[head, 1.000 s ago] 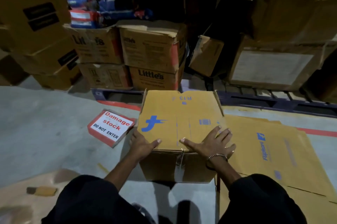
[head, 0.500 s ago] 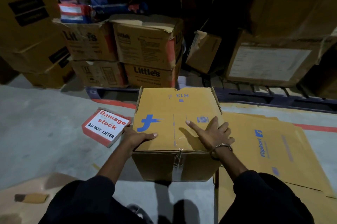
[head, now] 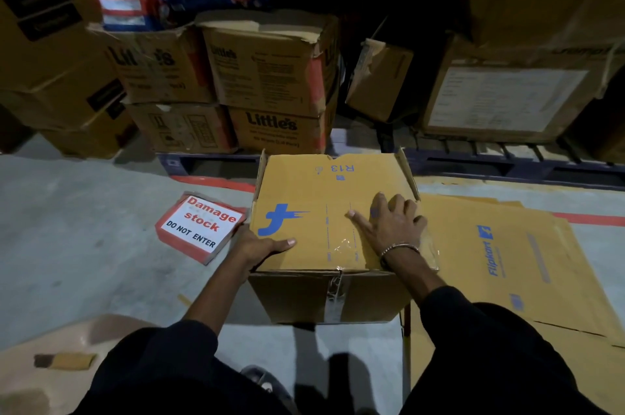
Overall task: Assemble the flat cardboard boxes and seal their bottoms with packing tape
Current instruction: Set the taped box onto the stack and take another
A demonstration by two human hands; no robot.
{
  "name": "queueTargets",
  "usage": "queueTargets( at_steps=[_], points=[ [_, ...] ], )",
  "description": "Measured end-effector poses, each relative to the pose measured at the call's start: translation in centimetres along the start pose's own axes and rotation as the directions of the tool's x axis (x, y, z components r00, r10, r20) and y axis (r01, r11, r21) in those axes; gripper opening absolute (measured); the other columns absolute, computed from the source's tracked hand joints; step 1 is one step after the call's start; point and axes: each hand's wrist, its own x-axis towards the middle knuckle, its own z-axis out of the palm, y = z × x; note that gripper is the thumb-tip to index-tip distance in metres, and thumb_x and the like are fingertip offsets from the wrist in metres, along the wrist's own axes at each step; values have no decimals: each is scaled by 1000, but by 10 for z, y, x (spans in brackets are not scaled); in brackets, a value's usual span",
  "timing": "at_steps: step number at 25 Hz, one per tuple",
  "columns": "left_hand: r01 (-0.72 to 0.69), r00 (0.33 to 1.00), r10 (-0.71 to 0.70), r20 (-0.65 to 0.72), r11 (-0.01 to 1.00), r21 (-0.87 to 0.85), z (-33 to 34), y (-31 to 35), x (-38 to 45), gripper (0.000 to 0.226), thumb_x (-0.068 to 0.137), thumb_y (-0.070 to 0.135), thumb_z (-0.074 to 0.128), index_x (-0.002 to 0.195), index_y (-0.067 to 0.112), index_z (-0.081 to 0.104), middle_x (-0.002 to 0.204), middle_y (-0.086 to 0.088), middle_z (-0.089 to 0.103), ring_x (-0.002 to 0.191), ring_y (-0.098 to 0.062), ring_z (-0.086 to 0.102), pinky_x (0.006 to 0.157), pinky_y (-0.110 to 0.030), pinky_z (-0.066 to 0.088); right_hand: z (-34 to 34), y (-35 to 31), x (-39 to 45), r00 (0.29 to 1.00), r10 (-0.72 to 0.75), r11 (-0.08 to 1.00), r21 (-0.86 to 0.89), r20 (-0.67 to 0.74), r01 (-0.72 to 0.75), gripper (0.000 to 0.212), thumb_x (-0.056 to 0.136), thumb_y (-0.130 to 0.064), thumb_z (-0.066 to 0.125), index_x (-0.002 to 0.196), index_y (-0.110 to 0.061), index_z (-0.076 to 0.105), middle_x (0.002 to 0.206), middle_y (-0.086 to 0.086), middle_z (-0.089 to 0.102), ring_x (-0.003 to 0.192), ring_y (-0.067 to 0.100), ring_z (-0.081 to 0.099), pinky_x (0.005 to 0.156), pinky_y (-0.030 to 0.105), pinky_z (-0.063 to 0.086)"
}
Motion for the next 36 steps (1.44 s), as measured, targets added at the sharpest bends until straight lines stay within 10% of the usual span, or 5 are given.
queueTargets(
  at_steps=[6, 10, 15, 21, 36],
  points=[
    [35, 999, -36, -4, 989, -142, -10, -1, 11, 58, 80, 57, 83, 116, 15, 68, 117, -5, 71, 105, -23, 67, 89, -36, 55, -12, 61, 8, 806, 543, 725, 351, 236, -592, 121, 74, -91, 54, 162, -14, 19, 162, 26, 29, 146, 50, 29, 114, 63, 33],
    [37, 998, -26, 52, 970, -240, -2, 3, 6, 67, 72, 45, 93, 127, 16, 68, 115, -6, 77, 103, -27, 73, 95, -43, 59, -15, 62, 7, 703, 370, 335, 618, 608, -711, 110, 67, -87, 67, 137, -4, 53, 127, 19, 57, 100, 39, 56, 70, 44, 50],
    [45, 995, -18, 97, 958, -283, -16, 6, -10, 61, 70, 30, 96, 123, 16, 71, 106, -7, 80, 96, -30, 77, 85, -43, 62, -35, 54, 8, 825, 257, 349, 748, 503, -565, 127, 50, -89, 75, 149, -15, 48, 136, 15, 60, 114, 36, 60, 90, 49, 55],
    [-165, 986, 168, -1, 964, -208, -29, -15, -41, 61, 71, 19, 96, 125, 24, 67, 113, 5, 79, 100, -19, 76, 89, -43, 61, -45, 73, -44, 986, 27, 364, 918, 162, -161, 60, 74, -41, 88, 126, -29, 60, 108, -10, 71, 91, 7, 68, 63, 19, 53],
    [236, 953, -241, -186, 971, -48, 55, -152, -23, 90, 81, 78, 65, 132, 4, 67, 133, -18, 67, 119, -39, 65, 98, -46, 53, 99, 97, -90, 827, 330, 521, 643, 455, -562, 80, 61, -62, 93, 121, -20, 59, 119, 8, 69, 103, 33, 64, 90, 46, 58]
  ],
)
